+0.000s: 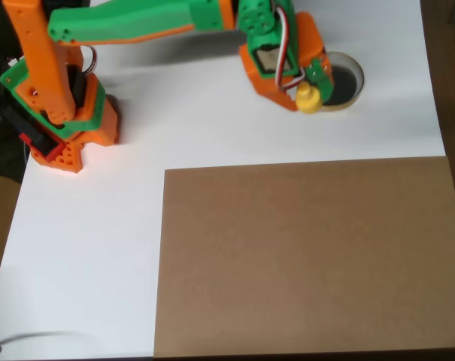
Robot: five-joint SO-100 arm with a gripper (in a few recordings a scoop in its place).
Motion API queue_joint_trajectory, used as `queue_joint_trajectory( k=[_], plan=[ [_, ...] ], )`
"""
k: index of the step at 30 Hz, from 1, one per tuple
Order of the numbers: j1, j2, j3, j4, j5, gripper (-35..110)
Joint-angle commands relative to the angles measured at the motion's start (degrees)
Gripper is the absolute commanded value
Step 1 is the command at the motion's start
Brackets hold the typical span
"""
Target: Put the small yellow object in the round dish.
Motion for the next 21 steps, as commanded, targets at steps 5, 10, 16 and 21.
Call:
queue_joint_trajectory(
  k=[5, 10, 16, 21],
  plan=[
    [-4.13, -1.14, -6.86, 0.18, 1.23, -1],
    [-5.89, -3.25, -7.65, -2.11, 2.72, -1],
    [-8.09, -8.88, -11.51, -3.87, 3.69, -1],
    [-9.93, -13.71, -16.87, -3.87, 5.19, -1]
  ],
)
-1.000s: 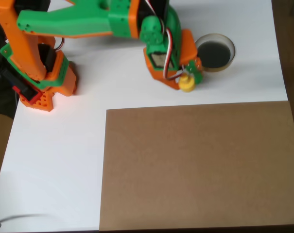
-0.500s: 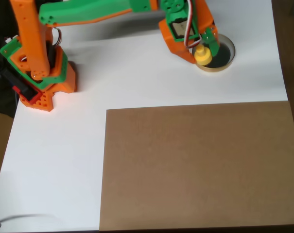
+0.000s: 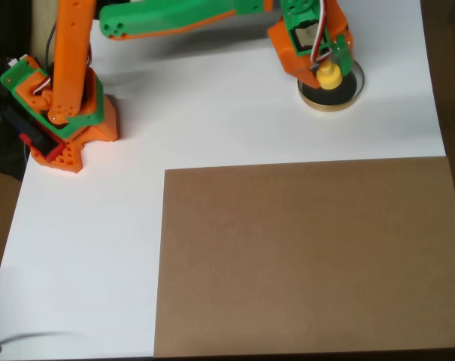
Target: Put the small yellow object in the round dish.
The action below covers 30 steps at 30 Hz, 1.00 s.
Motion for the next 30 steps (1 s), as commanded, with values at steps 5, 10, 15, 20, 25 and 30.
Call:
queue_joint_trajectory(
  k=[5, 10, 15, 20, 25, 30],
  plan=[
    [-2.90, -1.49, -8.09, 0.09, 1.93, -1],
    [-3.69, -3.16, -7.82, 0.00, 4.13, -1],
    [-4.13, -4.04, -4.57, -2.55, 5.80, -1],
    [-5.45, -4.66, -2.72, -3.96, 6.59, -1],
    [-5.71, -4.66, -2.72, -3.16, 6.24, 4],
    [-5.19, -4.57, -2.55, -2.64, 5.36, 18]
  ],
)
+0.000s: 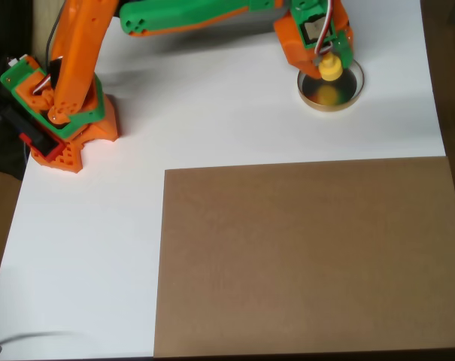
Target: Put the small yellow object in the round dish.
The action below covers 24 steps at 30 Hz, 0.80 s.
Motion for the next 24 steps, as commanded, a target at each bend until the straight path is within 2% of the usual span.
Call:
queue_joint_trajectory(
  k=[1, 9, 24],
  plan=[
    [-0.62, 2.11, -0.26, 1.14, -1.32, 19],
    [2.46, 7.47, 3.96, 0.53, -3.96, 24],
    [11.51, 33.40, 21.18, 2.55, -18.46, 26]
  ],
)
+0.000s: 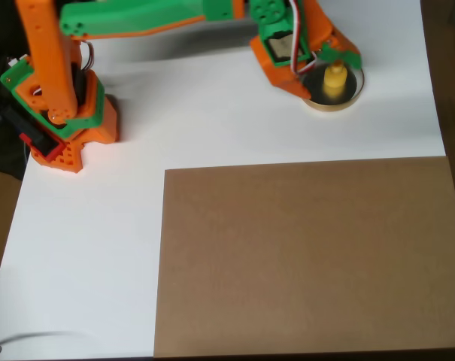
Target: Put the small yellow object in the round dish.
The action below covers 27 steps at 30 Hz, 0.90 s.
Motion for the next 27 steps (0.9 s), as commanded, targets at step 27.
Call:
queue_joint_trajectory(
  k=[27],
  plan=[
    [42.19, 45.26, 49.92, -23.99, -2.64, 25]
  ],
)
